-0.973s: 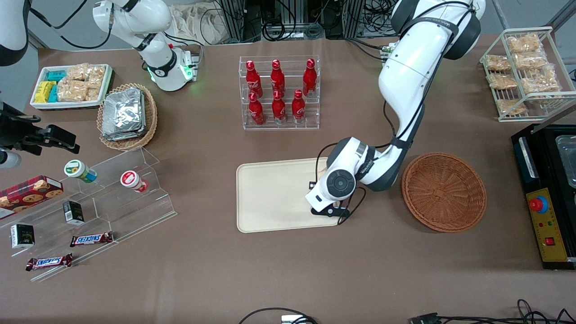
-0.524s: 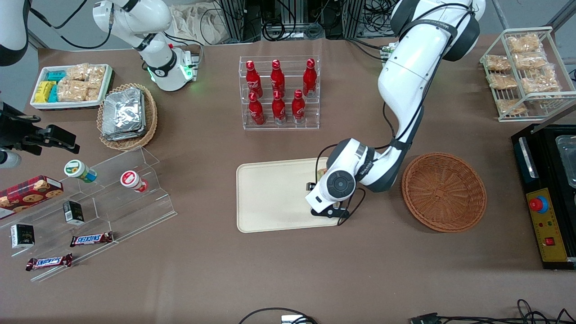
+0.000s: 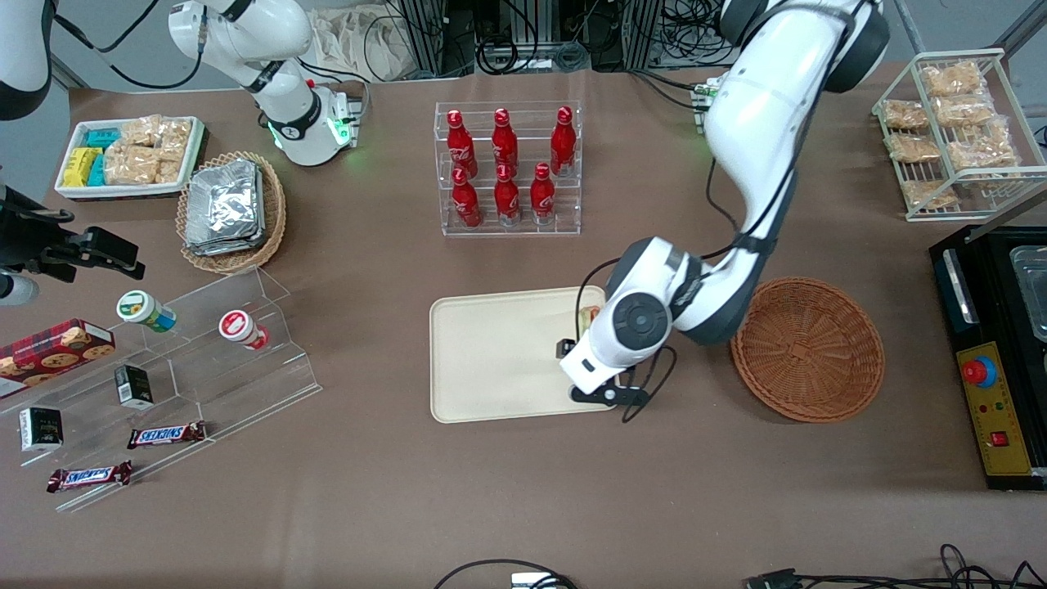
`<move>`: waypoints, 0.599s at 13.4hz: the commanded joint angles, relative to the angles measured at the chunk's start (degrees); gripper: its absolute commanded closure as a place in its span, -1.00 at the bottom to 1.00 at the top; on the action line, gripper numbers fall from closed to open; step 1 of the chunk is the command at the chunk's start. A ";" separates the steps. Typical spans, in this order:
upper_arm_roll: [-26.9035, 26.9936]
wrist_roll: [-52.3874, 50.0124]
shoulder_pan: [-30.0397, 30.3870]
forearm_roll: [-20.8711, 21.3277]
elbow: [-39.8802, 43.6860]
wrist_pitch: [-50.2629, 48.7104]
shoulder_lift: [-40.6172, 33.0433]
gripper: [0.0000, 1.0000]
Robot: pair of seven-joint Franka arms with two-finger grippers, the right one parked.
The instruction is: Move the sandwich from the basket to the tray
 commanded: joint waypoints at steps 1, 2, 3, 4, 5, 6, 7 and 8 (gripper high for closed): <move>-0.44 0.07 5.57 -0.20 -1.80 -6.82 -8.69 -1.00; -0.27 0.50 6.80 -0.72 -1.71 -9.63 -10.98 -1.00; -0.44 0.51 9.16 -0.64 -1.71 -12.70 -13.35 -1.00; -0.53 0.51 10.41 -0.55 -1.71 -16.04 -15.72 -1.00; -0.27 0.60 10.68 0.15 -1.62 -19.47 -18.36 -1.00; -0.18 0.60 11.03 0.59 -1.62 -22.37 -20.82 -1.00; 0.00 0.68 11.38 0.77 -1.53 -24.49 -22.76 -1.00; 0.00 1.99 11.99 1.12 -1.45 -26.60 -24.17 -1.00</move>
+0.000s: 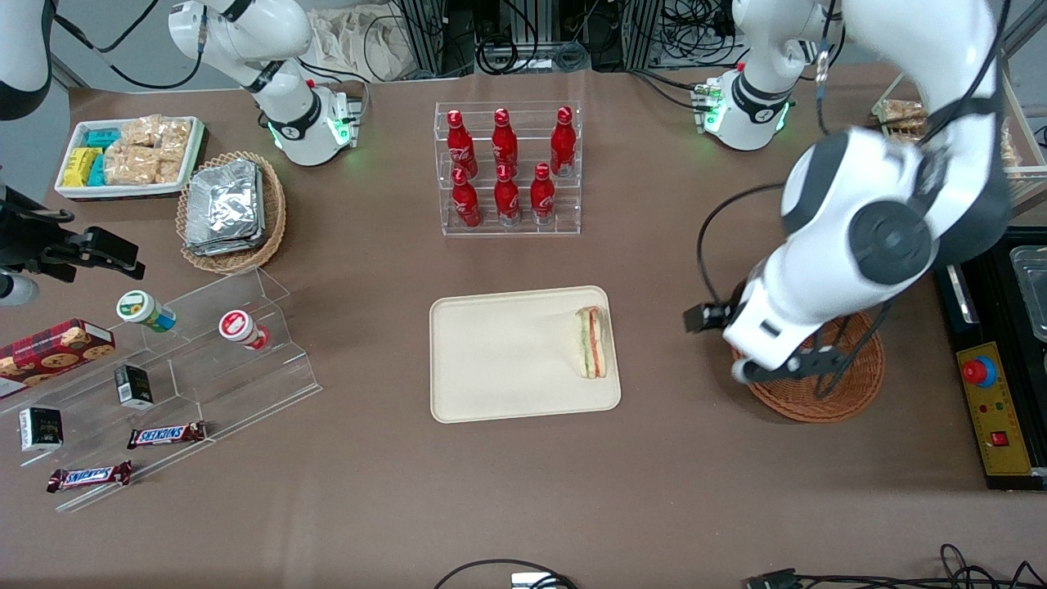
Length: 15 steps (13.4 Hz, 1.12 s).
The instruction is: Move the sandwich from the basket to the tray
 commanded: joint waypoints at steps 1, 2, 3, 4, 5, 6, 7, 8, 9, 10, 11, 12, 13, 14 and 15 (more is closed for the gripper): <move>-0.17 3.11 1.84 1.82 -0.86 -5.86 -4.78 -1.00; -0.17 4.87 2.81 3.05 1.50 -9.20 -5.05 -1.00; -0.09 6.89 3.34 4.54 3.79 -12.54 -5.05 -1.00; -0.17 9.69 4.39 6.47 5.20 -14.92 -5.05 -1.00; -0.17 13.03 5.62 7.97 5.83 -15.99 -5.05 -1.00; -0.17 16.71 7.29 8.25 5.92 -16.26 -5.14 -1.00; -0.17 20.06 9.22 8.25 5.84 -16.26 -5.32 -1.00; -0.26 22.79 10.98 8.25 5.75 -16.26 -5.32 -1.00; -0.26 24.82 12.56 7.55 5.14 -16.43 -5.49 -1.00; -0.35 25.71 13.27 7.37 4.70 -17.05 -5.67 -1.00; -0.35 25.80 13.37 7.28 4.60 -17.14 -5.84 -1.00; -0.26 25.80 13.37 7.28 3.99 -17.49 -5.93 -1.00; -0.35 25.72 13.37 7.19 1.81 -17.58 -7.24 -1.00; -0.35 25.72 13.37 7.19 -0.30 -17.40 -8.56 -1.00; -0.26 25.80 13.54 7.19 -2.06 -16.88 -9.70 -1.00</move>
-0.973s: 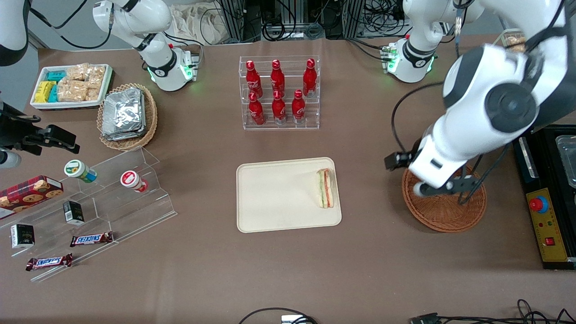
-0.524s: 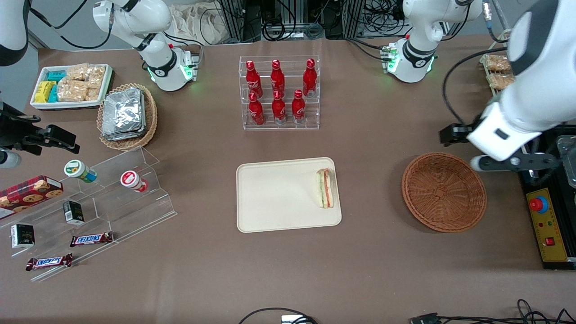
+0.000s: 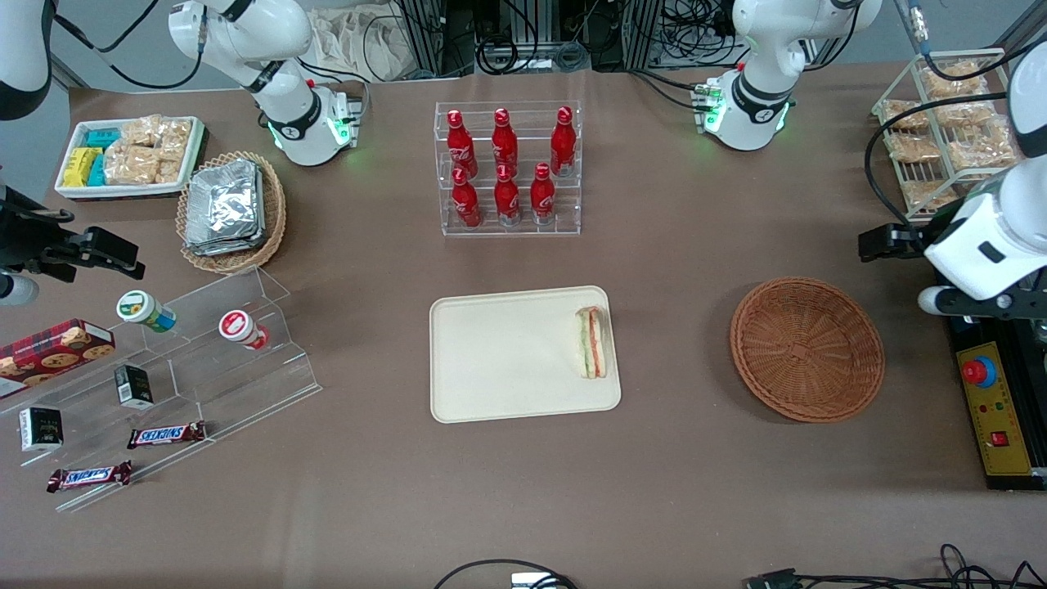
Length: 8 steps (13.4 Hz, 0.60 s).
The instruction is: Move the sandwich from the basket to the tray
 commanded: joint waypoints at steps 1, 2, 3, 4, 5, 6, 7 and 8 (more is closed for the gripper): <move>-0.25 0.44 1.25 -0.47 -5.84 0.83 -4.34 -1.00; -0.34 0.44 2.21 -0.91 -6.55 1.27 -4.78 -1.00; -0.26 0.44 2.31 -1.17 -6.99 1.80 -5.22 -1.00; -0.25 0.44 2.31 -1.18 -7.43 2.67 -5.57 -1.00; -0.25 0.44 2.31 -1.18 -8.39 3.81 -6.01 -1.00; -0.25 0.44 2.31 -1.18 -9.88 5.48 -7.15 -1.00; -0.25 0.44 2.31 -1.26 -11.90 6.89 -8.38 -1.00; -0.25 0.44 2.49 -1.26 -14.44 8.64 -10.39 -1.00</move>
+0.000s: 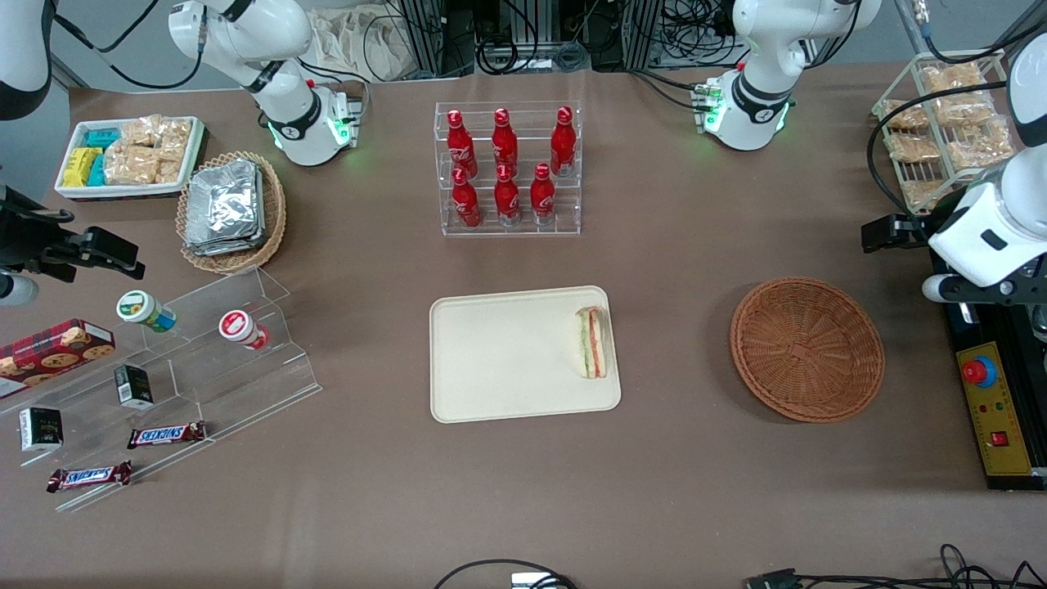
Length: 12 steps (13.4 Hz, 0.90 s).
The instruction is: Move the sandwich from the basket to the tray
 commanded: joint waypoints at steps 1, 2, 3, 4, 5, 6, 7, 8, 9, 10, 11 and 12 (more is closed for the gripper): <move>-0.30 0.35 1.26 -0.80 -10.14 6.23 -7.96 -1.00; -1.26 0.35 4.48 -1.41 -12.09 7.99 -9.12 -1.00; -2.75 0.35 6.34 -3.16 -12.02 8.10 -9.13 -1.00; -2.68 0.27 6.62 -3.61 -12.02 8.19 -9.21 -1.00; -2.68 0.00 6.89 -3.70 -12.28 8.27 -9.39 -1.00; -2.68 -0.43 6.80 -3.96 -12.37 8.36 -9.65 -1.00; -2.68 -0.44 6.80 -4.23 -12.29 8.62 -9.65 -1.00; -2.59 -0.44 6.71 -4.23 -12.20 8.80 -9.57 -1.00; -2.59 0.00 6.71 -4.23 -12.11 8.80 -9.57 -1.00; -2.59 0.44 6.71 -3.97 -12.11 8.80 -9.57 -1.00; -2.59 0.44 6.71 -4.05 -12.02 8.80 -9.48 -1.00; -2.59 0.44 6.71 -4.14 -11.93 8.89 -9.39 -1.00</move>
